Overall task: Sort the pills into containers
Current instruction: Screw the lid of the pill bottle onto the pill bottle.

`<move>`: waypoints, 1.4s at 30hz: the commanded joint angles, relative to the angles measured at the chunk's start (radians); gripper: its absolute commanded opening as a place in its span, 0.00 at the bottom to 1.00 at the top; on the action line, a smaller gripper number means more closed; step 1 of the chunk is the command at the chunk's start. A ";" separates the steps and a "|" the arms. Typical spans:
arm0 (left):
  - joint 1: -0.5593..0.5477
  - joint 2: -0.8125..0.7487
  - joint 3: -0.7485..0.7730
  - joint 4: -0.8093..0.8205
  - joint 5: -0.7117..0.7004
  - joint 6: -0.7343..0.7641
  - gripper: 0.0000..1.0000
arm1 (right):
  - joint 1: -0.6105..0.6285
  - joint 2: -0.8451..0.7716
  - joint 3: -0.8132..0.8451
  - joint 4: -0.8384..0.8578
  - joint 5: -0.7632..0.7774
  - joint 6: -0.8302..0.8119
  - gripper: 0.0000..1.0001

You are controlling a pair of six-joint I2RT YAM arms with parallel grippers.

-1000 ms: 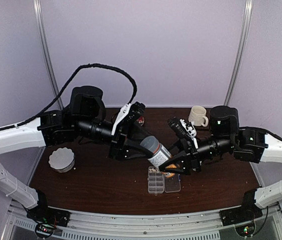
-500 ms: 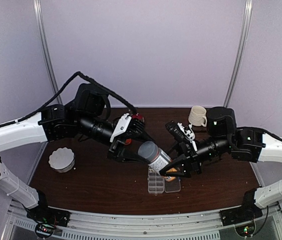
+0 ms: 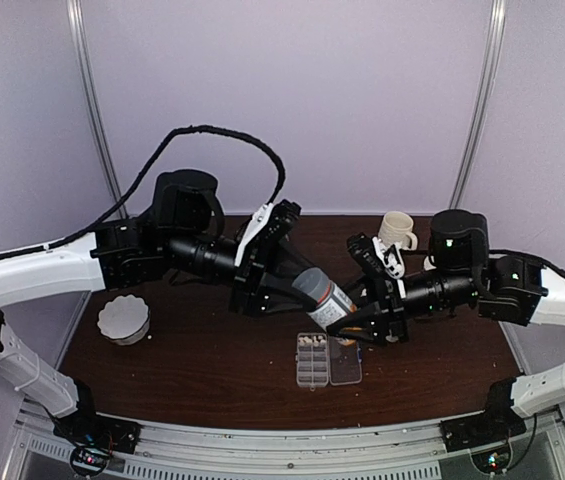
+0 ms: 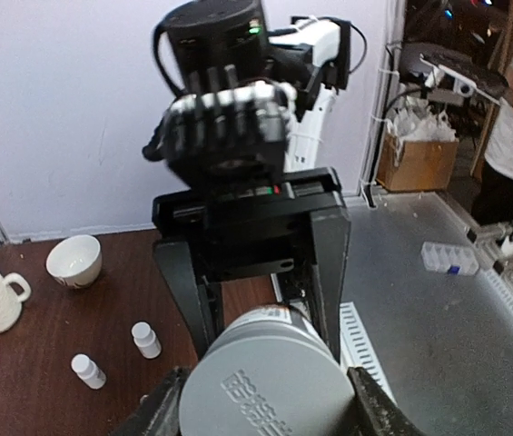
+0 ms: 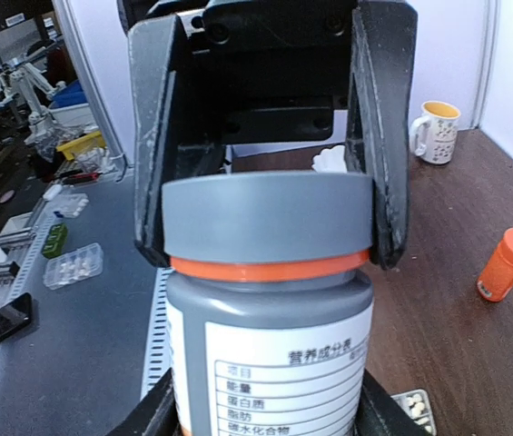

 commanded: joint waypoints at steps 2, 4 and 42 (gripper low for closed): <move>-0.013 0.046 -0.016 0.024 -0.078 -0.369 0.00 | 0.002 -0.027 0.054 0.195 0.273 -0.077 0.00; -0.012 0.043 -0.018 0.019 -0.104 -0.435 0.00 | 0.004 -0.008 0.073 0.185 0.327 -0.085 0.00; -0.029 0.083 0.048 -0.103 0.288 0.266 0.05 | -0.009 -0.034 0.060 0.547 -0.188 0.249 0.00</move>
